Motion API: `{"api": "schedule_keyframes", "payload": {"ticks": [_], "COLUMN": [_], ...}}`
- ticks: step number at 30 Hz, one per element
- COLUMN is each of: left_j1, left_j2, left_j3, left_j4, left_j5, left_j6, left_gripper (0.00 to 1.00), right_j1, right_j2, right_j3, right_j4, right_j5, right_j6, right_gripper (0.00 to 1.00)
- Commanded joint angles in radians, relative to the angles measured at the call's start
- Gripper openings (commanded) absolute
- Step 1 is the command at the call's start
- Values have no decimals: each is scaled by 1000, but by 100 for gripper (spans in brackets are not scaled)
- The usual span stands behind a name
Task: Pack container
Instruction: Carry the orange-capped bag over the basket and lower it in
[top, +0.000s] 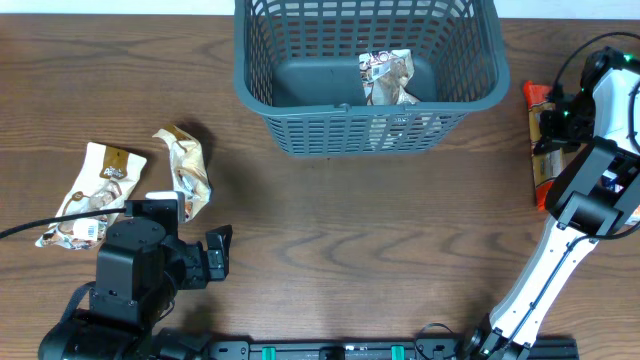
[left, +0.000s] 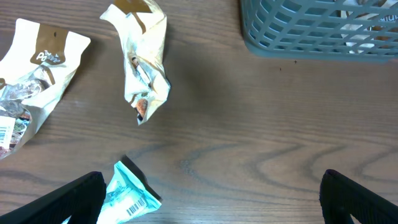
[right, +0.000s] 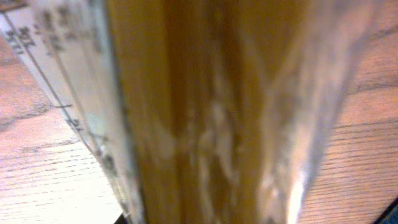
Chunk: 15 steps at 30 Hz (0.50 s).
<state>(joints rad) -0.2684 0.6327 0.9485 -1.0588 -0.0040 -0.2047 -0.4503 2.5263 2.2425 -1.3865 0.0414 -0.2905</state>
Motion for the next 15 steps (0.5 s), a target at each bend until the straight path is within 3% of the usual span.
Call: {"api": "schedule_keyframes", "payload": {"ticks": [1,7,12,15], "left_j1": [5,5,5,5], "left_j2": [0,0,0,0], "left_j3": [7,7,7,7], "left_j4": [-3,-3,-3,-3], "left_j5": [-8,-8,-8,-8], "left_j6": [13,13,13,13], "left_gripper": [99,99,99,99], "right_j1": [11,22,22,22], "right_j2": [85,68,15,-41], "right_j3": [-9,206,549,728], "right_j4": [11,-73,-147,-144], "right_j5": [-108,-243,-454,-476], "right_j6": [91,200,269,330], "right_gripper": [1,1,1,1]}}
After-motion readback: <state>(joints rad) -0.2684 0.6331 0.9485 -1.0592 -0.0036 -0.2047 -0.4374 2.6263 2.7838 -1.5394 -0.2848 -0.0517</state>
